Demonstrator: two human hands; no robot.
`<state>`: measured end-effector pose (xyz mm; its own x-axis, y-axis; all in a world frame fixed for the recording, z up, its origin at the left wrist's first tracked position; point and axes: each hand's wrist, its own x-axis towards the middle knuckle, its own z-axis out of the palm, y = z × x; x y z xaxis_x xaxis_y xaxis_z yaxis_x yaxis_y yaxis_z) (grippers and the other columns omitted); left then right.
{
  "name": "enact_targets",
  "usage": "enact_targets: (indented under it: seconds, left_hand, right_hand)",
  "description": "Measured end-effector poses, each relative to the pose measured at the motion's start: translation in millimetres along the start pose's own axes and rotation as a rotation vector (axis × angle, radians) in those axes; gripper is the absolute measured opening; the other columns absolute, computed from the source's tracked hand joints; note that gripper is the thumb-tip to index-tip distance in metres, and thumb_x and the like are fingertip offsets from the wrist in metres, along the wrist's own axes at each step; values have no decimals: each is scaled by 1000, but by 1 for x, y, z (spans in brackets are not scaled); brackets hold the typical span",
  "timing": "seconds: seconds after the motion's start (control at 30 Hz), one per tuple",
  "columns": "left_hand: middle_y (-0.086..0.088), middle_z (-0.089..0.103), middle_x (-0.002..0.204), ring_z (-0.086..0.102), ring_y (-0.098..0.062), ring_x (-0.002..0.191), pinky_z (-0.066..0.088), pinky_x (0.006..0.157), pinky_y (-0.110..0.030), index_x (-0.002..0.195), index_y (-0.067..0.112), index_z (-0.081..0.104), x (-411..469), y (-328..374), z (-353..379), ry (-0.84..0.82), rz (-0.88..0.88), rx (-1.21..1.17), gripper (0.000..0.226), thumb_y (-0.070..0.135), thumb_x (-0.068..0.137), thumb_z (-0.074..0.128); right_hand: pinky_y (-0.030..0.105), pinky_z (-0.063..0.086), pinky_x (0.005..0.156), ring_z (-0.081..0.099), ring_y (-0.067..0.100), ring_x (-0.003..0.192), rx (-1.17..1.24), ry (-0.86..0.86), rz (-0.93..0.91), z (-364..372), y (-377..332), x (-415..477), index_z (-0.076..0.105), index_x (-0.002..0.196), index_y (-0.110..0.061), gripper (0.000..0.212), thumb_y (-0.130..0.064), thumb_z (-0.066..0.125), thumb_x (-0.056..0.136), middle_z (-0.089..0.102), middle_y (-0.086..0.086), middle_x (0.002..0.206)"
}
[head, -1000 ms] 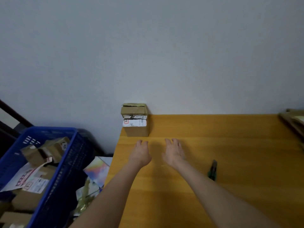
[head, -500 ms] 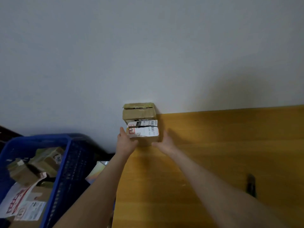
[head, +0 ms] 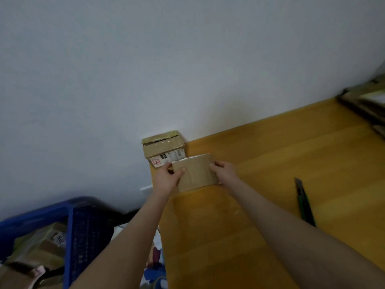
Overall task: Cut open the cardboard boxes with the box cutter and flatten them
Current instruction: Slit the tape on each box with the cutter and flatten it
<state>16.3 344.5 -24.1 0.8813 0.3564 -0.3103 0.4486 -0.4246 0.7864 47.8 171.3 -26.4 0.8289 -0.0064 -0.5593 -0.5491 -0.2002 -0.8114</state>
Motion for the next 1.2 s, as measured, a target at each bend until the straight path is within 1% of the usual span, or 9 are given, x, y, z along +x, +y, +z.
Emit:
enact_targets:
  seconds: [0.17, 0.3, 0.47, 0.6, 0.77, 0.83, 0.93, 1.03, 1.2]
  left_hand:
    - [-9, 58, 124, 59, -23, 106, 52, 93, -38, 132, 8, 46, -21, 21, 24, -155, -63, -189, 50, 35, 92, 62]
    - [-13, 57, 121, 59, -29, 104, 52, 90, -44, 138, 12, 39, -29, 20, 37, -212, -237, -283, 56, 44, 94, 55]
    - [-19, 57, 112, 61, -30, 86, 54, 49, -35, 131, 12, 43, -41, 26, 50, -261, -447, -437, 48, 45, 96, 50]
    - [-16, 61, 100, 61, -28, 82, 54, 70, -38, 120, 8, 54, -53, 34, 60, -398, -450, -189, 42, 43, 101, 41]
    - [-15, 55, 135, 54, -31, 120, 45, 102, -42, 141, 8, 45, -52, 21, 68, -294, -145, 177, 48, 36, 103, 40]
    - [-14, 56, 135, 55, -29, 120, 43, 105, -42, 140, 8, 46, -59, 23, 72, -336, -41, 193, 56, 48, 101, 36]
    - [-8, 32, 155, 37, -26, 137, 34, 112, -43, 154, 13, 16, -70, 23, 83, -461, 151, 551, 93, 68, 86, 50]
    - [-4, 10, 161, 15, -26, 147, 18, 116, -54, 154, 13, -6, -83, 15, 100, -352, 251, 900, 120, 71, 74, 62]
    - [-6, 21, 155, 22, -25, 143, 20, 118, -50, 154, 13, -3, -84, 12, 117, -213, 350, 1011, 112, 59, 78, 66]
  right_hand:
    - [40, 54, 83, 52, 26, 96, 90, 40, 120, -31, 1, -30, 48, 132, -5, 41, -32, 46, 101, 50, 9, 109]
    - [36, 46, 87, 52, 24, 107, 136, -17, 96, -61, 11, -38, 50, 129, -13, 52, -49, 56, 92, 53, 6, 123]
    - [47, 40, 102, 44, 28, 126, 166, -134, 91, -81, 26, -41, 46, 140, -25, 58, -43, 65, 88, 46, -1, 131]
    - [41, 54, 83, 53, 30, 119, 243, -45, 126, -84, 35, -40, 48, 138, -20, 56, -37, 67, 89, 52, 6, 133]
    - [32, 50, 65, 58, 22, 93, 43, 72, 59, -77, 48, -32, 61, 123, -9, 36, -24, 65, 90, 61, 7, 107]
    - [38, 55, 76, 61, 24, 91, -78, 99, 78, -71, 53, -31, 66, 117, -9, 31, -19, 67, 87, 65, 9, 103]
    - [44, 54, 90, 66, 29, 96, -139, 100, 109, -63, 63, -26, 69, 112, -8, 31, -14, 66, 82, 69, 11, 103]
    - [35, 49, 94, 61, 26, 109, -275, 115, 92, -71, 67, -33, 65, 120, -13, 33, -17, 60, 88, 66, 8, 117]
    - [36, 39, 104, 35, 27, 132, -706, 308, 122, -126, 99, -40, 40, 143, -23, 45, -26, 48, 99, 32, 8, 148]
